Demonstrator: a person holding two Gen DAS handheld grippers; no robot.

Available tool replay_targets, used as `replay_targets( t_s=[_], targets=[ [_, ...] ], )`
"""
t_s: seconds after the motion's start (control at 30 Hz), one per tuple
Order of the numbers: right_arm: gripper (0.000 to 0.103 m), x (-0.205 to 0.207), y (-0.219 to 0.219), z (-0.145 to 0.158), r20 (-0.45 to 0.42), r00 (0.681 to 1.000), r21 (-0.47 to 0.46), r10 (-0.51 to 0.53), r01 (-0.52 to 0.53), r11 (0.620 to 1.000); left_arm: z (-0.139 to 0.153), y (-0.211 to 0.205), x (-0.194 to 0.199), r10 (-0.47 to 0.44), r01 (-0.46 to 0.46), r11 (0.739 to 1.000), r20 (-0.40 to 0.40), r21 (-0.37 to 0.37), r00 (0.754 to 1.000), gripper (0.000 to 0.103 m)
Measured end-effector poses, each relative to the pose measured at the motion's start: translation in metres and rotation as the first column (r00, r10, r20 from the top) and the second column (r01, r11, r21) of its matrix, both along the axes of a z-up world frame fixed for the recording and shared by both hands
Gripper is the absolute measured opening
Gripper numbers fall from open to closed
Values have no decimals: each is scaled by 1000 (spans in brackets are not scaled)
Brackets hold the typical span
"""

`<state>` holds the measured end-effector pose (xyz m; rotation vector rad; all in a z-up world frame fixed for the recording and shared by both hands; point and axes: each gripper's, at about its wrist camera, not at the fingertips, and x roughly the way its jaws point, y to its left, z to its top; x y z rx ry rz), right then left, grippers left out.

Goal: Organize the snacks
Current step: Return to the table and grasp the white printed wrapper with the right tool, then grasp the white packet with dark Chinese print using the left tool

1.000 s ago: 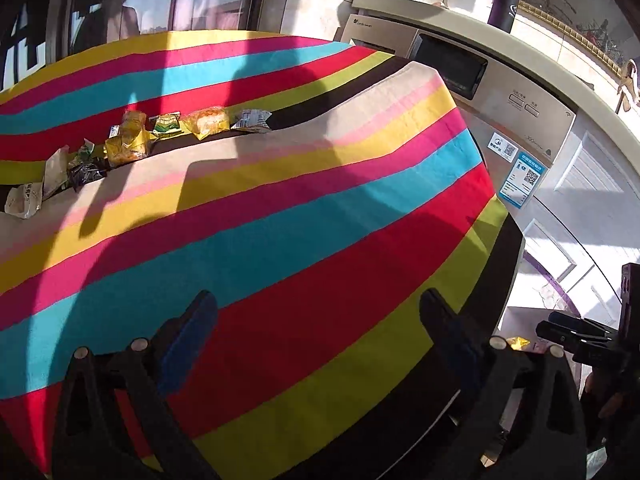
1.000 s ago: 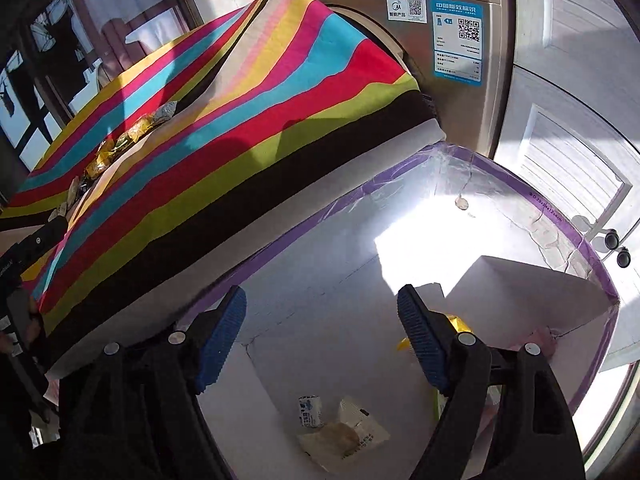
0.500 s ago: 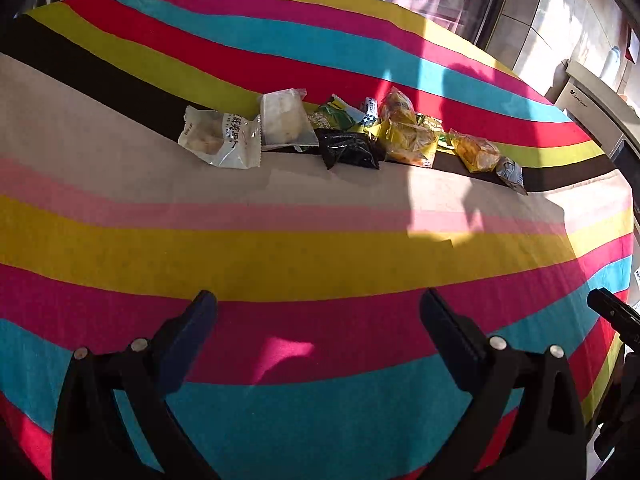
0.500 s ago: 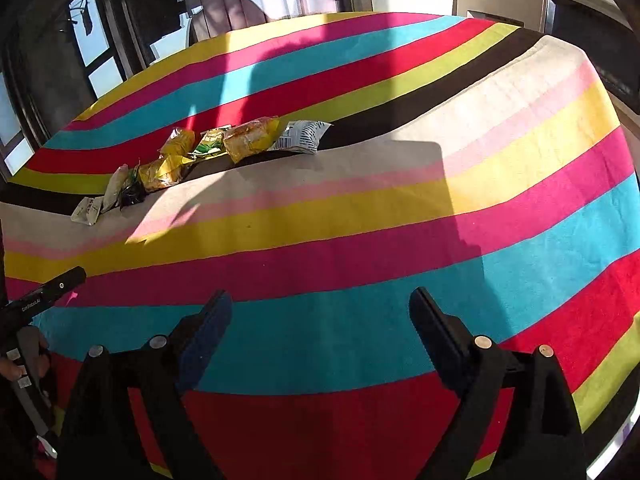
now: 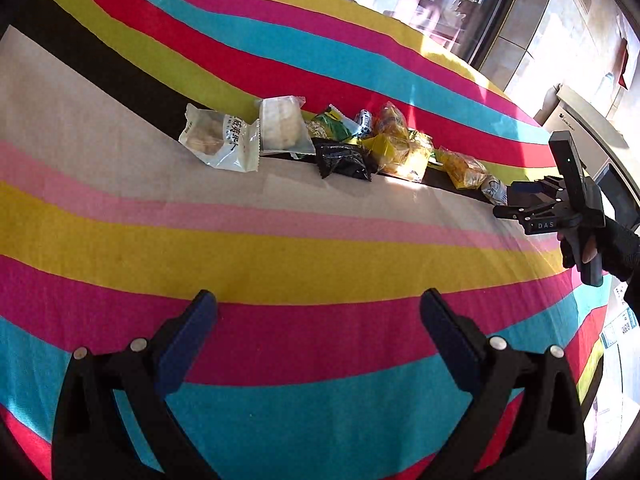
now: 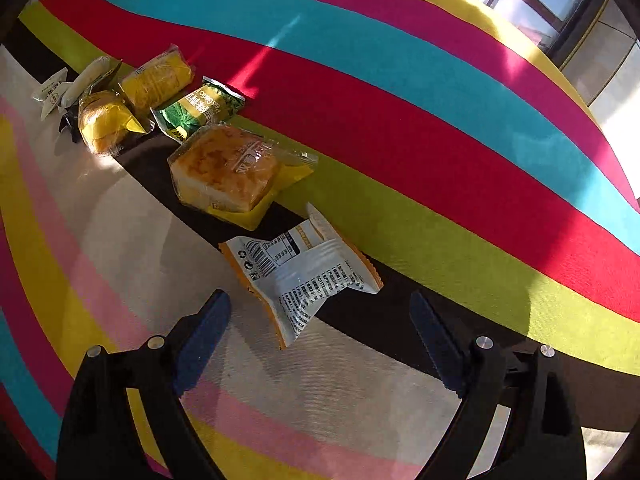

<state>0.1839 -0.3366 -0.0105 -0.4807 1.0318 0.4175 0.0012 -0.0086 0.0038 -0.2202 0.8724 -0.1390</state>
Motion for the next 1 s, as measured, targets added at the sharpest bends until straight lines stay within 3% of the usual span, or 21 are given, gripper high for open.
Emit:
replay_targets(
  t_s=[0.13,0.27,0.4,0.43,0.47,0.6,0.7,0.8,1.0],
  targets=[
    [88,26,-3,-2,-74,993,48,88,-85,995,0,1,0,0,0,1000,1,-3,1000,101],
    [91,55,-18,-10,-208,972,134,106,-79,988,1,1,0,2,-2,1000,1,-5,1000,101],
    [88,59,-28,-10,-207,972,162,109,-75,984,1,1,0,2,-2,1000,0,-5,1000,101],
    [70,57,-31,-8,-207,972,188,109,-70,980,1,1,0,3,-3,1000,0,-5,1000,101],
    [43,51,-34,-3,-187,978,197,94,-57,979,1,1,0,2,-2,1000,0,-5,1000,101],
    [37,6,-46,26,-70,998,280,2,18,960,1,2,0,3,-3,1000,2,-14,1000,101],
    [37,-51,-45,35,-48,992,320,-118,128,939,0,4,1,5,-5,1000,3,-20,1000,101],
    [37,-119,-22,41,-95,974,426,-207,228,876,1,4,1,6,-6,1000,2,-17,1000,101],
    [37,-206,51,30,-25,962,429,-273,257,866,2,3,1,7,-7,1000,-2,-10,1000,101]
  ],
)
